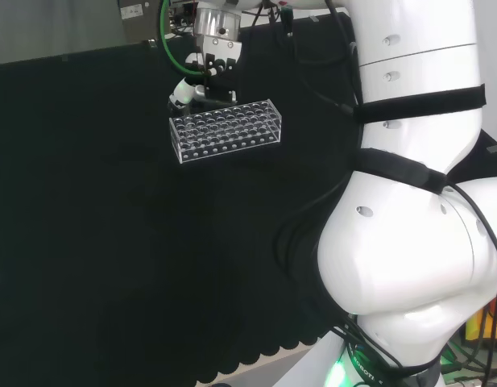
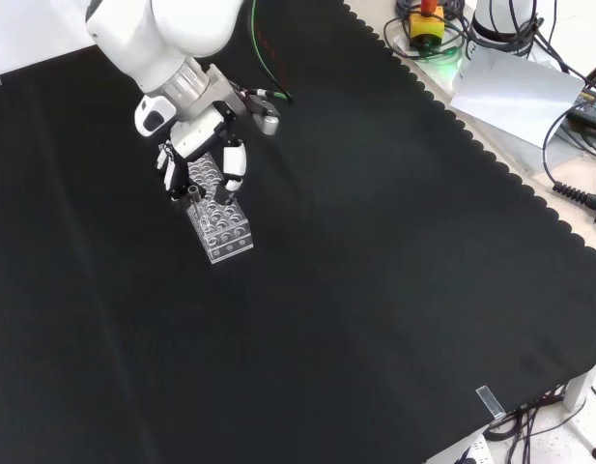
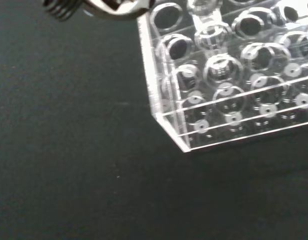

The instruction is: Pick up the test tube.

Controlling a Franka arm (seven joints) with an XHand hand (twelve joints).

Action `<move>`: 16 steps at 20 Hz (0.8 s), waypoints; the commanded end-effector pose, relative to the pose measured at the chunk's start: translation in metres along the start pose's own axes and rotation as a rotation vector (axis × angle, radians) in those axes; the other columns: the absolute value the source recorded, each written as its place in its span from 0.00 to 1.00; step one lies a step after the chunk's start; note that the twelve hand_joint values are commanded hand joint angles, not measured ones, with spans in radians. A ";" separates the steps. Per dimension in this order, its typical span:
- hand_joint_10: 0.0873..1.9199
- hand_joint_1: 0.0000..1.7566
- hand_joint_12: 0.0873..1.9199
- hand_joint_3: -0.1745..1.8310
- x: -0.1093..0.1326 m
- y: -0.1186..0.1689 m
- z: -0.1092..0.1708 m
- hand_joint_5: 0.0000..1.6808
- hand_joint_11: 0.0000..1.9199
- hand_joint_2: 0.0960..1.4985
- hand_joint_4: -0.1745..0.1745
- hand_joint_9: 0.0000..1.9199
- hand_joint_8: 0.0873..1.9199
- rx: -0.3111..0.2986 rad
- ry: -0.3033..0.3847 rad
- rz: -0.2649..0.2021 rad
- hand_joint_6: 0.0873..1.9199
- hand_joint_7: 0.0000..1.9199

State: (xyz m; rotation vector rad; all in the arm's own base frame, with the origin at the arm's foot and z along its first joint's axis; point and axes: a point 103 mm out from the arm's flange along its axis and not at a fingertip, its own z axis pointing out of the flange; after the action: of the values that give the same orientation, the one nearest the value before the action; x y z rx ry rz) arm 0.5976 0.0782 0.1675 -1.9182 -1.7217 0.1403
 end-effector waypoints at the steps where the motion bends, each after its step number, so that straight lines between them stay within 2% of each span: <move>1: 0.32 0.53 0.74 0.37 0.007 -0.001 0.004 0.39 0.20 0.46 0.13 0.44 0.37 0.000 -0.012 -0.021 0.34 0.51; 9: 0.27 0.58 0.71 0.40 0.013 0.000 0.009 0.51 0.26 0.43 0.08 0.53 0.32 -0.008 -0.039 -0.020 0.32 0.61; 12: 0.26 0.60 0.70 0.42 0.013 0.002 0.010 0.55 0.28 0.42 0.05 0.56 0.29 -0.042 -0.039 -0.012 0.30 0.65; 13: 0.25 0.62 0.69 0.36 0.014 0.002 0.011 0.59 0.29 0.47 0.13 0.58 0.27 -0.064 -0.039 -0.009 0.34 0.68; 14: 0.24 0.64 0.68 0.30 0.015 0.003 0.012 0.63 0.31 0.52 0.16 0.61 0.25 -0.085 -0.039 -0.006 0.36 0.71; 15: 0.23 0.68 0.67 0.26 0.017 0.003 0.012 0.67 0.34 0.54 0.10 0.64 0.25 -0.103 -0.038 -0.004 0.33 0.70; 16: 0.21 0.71 0.65 0.26 0.018 0.003 0.012 0.71 0.37 0.53 0.06 0.68 0.25 -0.125 -0.032 -0.005 0.30 0.70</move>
State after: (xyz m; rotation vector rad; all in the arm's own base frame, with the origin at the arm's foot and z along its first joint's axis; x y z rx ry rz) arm 0.5969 0.0937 0.1612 -1.9375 -1.7730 0.1436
